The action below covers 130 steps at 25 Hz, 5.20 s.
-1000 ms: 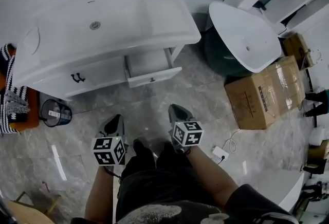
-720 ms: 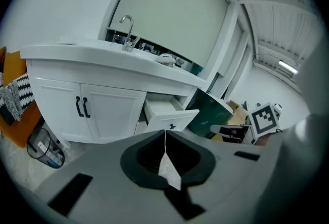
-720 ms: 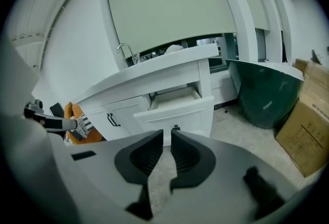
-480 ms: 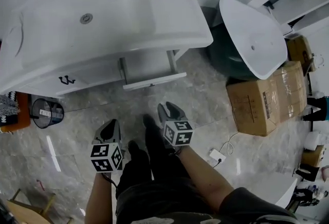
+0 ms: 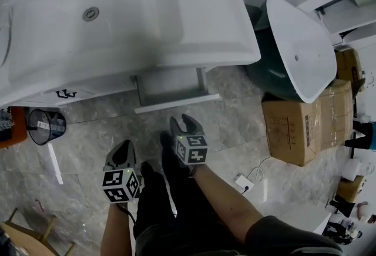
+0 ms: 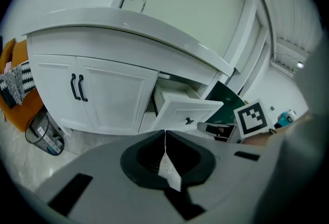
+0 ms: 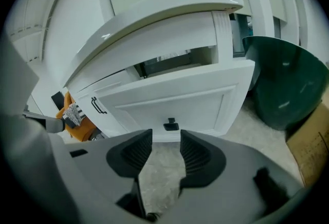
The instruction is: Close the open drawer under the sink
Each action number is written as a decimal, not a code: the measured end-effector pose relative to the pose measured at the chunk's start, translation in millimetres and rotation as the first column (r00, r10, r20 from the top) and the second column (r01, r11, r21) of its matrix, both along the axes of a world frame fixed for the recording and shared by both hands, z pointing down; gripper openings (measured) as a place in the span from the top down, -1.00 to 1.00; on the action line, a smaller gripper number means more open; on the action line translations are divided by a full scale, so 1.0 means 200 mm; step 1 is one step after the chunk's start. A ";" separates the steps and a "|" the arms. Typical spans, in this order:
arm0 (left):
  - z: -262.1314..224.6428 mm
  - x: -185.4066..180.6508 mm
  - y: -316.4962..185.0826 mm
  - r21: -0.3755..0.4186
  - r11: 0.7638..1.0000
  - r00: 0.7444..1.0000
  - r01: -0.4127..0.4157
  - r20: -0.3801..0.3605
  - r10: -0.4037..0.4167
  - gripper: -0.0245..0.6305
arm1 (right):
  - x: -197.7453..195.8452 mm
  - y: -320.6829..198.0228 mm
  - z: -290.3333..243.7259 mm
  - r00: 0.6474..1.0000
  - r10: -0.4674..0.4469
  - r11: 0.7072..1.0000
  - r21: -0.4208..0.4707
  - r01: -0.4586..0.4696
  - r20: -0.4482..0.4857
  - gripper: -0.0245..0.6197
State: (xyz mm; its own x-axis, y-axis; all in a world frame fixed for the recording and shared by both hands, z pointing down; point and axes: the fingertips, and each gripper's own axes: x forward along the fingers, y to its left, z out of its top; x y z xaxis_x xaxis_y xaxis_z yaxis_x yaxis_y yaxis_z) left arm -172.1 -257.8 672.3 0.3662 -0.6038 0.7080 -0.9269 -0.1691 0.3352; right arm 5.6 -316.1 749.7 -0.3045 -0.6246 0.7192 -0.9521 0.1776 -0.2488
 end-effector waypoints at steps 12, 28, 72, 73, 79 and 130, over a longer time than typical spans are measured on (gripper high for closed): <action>0.16 0.02 -0.16 -0.026 0.999 0.999 0.044 0.031 -0.043 0.88 | -0.05 -0.23 0.19 0.998 -0.063 0.998 0.008 0.063 -0.032 0.38; 0.18 0.04 -0.23 -0.030 0.997 0.996 0.070 0.048 -0.069 0.88 | -0.06 -0.46 0.18 0.999 -0.051 0.998 0.049 0.050 0.014 0.47; 0.03 -0.16 -0.36 0.014 0.994 0.994 0.109 0.003 -0.109 0.88 | -0.14 -0.79 0.08 0.989 -0.069 0.995 0.058 0.077 -0.128 0.40; 0.01 -0.17 -0.34 0.018 0.995 0.995 0.098 0.002 -0.098 0.88 | -0.13 -0.76 0.05 0.990 -0.059 0.996 0.059 0.067 -0.129 0.40; -0.19 -0.26 -0.20 0.051 0.998 0.999 0.046 -0.010 -0.045 0.88 | -0.19 -0.50 -0.21 0.995 -0.010 0.996 0.083 0.018 -0.095 0.40; -1.24 0.90 1.70 0.375 0.925 0.998 -0.055 0.011 0.055 0.88 | 0.60 1.80 -1.58 0.960 -0.281 0.872 0.421 0.251 0.011 0.85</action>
State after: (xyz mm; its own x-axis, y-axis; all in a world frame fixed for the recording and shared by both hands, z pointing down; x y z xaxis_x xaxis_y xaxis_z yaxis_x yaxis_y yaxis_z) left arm 7.5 82.2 425.0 0.4057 -0.8043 0.4342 -0.9128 -0.3327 0.2368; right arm 126.0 44.0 432.8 -0.5408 -0.7475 0.3857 -0.8372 0.5226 -0.1610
